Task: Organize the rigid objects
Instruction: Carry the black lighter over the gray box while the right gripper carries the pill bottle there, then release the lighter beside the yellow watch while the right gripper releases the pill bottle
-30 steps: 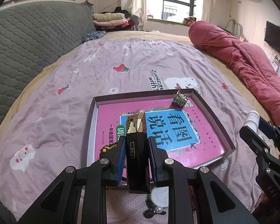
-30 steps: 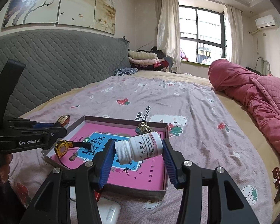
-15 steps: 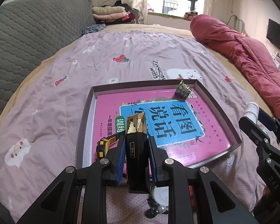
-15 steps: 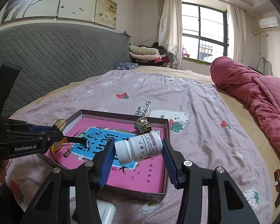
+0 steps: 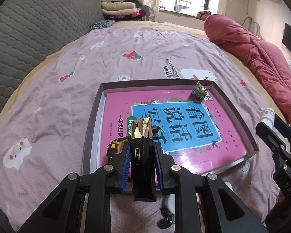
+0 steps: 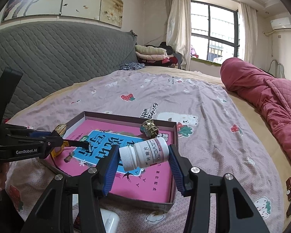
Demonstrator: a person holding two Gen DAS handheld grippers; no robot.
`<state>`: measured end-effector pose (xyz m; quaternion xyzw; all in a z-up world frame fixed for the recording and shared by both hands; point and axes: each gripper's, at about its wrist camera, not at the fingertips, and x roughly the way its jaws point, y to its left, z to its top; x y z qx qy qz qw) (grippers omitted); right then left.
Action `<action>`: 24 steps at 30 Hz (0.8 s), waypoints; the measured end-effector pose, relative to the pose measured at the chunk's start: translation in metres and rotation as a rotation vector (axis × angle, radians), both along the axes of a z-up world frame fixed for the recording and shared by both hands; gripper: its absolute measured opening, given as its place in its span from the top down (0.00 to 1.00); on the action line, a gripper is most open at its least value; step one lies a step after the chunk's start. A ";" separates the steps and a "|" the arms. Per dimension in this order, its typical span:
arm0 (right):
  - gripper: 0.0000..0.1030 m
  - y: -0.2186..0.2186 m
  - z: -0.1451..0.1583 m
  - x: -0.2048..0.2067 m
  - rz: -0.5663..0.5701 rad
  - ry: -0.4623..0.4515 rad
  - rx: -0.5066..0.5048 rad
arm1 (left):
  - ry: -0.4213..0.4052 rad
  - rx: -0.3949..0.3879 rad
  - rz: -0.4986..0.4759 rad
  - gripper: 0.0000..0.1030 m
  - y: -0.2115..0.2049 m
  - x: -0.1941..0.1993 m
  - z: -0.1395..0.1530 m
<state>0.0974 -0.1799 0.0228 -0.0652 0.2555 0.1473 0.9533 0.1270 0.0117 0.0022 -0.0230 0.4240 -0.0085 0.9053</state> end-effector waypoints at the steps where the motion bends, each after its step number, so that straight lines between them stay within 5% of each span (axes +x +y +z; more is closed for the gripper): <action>1: 0.51 0.000 0.000 0.001 0.002 0.002 0.000 | 0.001 -0.003 0.000 0.77 0.000 0.001 -0.001; 24: 0.51 -0.001 -0.009 0.008 -0.016 0.037 0.003 | 0.064 -0.007 -0.048 0.77 -0.021 0.022 -0.023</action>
